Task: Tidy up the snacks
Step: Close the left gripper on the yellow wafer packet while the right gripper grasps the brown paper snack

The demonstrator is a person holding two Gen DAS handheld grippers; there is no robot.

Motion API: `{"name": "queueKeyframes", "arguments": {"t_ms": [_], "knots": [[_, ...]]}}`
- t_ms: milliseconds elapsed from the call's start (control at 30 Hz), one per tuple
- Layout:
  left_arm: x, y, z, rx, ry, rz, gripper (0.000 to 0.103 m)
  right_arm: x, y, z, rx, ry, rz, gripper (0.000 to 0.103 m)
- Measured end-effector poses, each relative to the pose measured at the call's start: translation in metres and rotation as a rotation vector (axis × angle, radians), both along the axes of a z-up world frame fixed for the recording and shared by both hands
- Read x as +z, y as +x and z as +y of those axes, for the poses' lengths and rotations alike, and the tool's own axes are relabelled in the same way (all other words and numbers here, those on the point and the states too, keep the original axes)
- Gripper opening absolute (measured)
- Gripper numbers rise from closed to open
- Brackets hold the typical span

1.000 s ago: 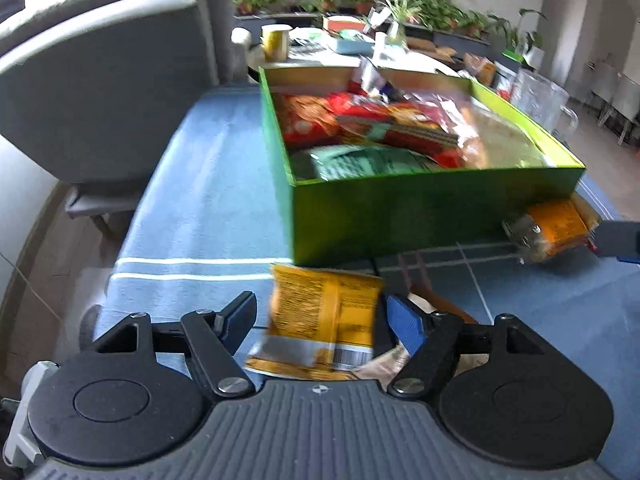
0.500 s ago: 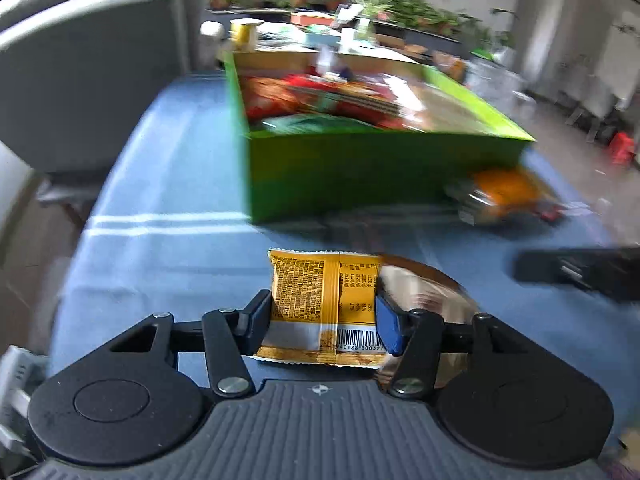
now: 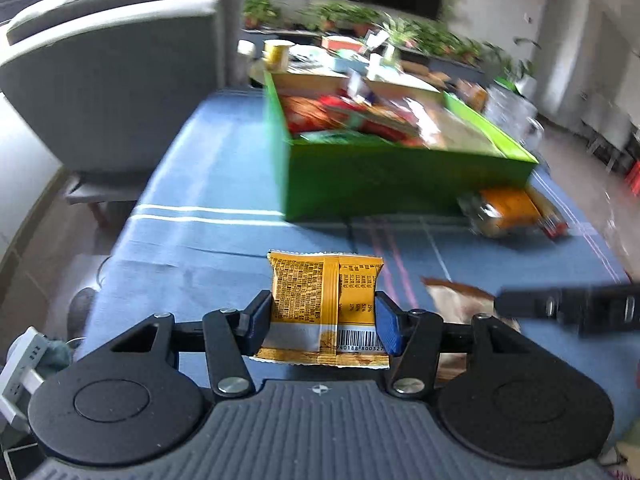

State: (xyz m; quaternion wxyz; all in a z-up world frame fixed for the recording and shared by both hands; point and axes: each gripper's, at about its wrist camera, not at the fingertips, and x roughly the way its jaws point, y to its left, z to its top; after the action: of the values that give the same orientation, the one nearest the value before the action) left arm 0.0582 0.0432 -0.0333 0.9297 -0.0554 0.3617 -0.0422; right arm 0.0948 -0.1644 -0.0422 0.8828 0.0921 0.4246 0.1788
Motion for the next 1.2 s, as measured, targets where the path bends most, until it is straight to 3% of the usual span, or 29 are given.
{"name": "queueKeyframes", "arguments": {"t_ms": [333, 933, 1200], "knots": [[0.005, -0.003, 0.026, 0.072, -0.015, -0.032, 0.051, -0.014, -0.002, 0.043, 0.089, -0.039, 0.052, 0.079], [-0.001, -0.006, 0.027, 0.069, -0.033, -0.019, 0.051, -0.017, -0.007, 0.065, 0.113, -0.182, -0.066, 0.08], [0.001, -0.007, 0.021, 0.057, -0.023, -0.02, 0.051, -0.015, -0.005, 0.055, 0.092, -0.153, -0.067, 0.08]]}}
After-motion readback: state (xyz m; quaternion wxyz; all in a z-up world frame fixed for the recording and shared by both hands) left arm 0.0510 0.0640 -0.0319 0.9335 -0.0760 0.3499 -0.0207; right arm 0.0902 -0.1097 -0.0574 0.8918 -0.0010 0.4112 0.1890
